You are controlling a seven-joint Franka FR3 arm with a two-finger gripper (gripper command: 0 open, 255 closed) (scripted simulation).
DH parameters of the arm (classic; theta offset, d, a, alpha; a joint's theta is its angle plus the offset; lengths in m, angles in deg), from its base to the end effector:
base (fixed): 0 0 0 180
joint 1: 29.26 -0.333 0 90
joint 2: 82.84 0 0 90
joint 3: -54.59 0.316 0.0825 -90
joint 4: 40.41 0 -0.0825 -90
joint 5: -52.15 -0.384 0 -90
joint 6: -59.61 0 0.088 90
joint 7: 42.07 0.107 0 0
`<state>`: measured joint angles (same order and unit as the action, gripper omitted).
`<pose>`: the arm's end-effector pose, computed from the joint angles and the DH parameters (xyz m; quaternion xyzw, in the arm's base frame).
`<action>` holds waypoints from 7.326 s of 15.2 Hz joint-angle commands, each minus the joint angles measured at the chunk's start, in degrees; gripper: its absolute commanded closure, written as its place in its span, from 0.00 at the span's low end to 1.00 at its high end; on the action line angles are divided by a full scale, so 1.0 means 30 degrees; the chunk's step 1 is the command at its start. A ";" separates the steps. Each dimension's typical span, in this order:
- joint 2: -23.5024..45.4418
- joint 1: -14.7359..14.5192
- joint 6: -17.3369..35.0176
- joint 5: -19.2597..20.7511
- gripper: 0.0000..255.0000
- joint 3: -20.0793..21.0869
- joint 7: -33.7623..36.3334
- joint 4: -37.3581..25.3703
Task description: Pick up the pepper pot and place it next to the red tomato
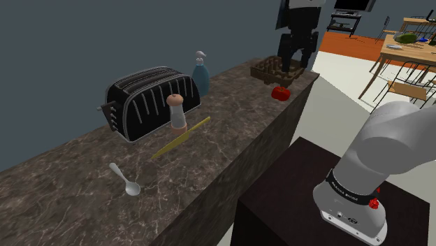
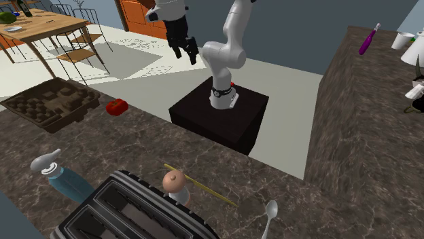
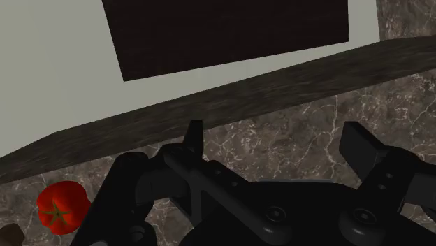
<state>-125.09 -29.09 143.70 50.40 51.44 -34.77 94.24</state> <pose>0.3070 -0.0187 0.5699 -0.9933 0.0834 0.0741 0.0306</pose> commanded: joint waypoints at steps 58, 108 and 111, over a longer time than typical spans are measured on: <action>2.0246 -0.3028 1.4064 -0.1030 1.00 0.4410 0.7217 -1.1121; 2.0803 -0.3335 0.1336 -0.0546 1.00 0.4513 0.8566 -2.4473; 2.0550 -0.3015 0.1106 -0.0669 1.00 0.4416 0.8200 -2.4411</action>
<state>-62.64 -38.73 146.86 48.66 64.86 -9.49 19.98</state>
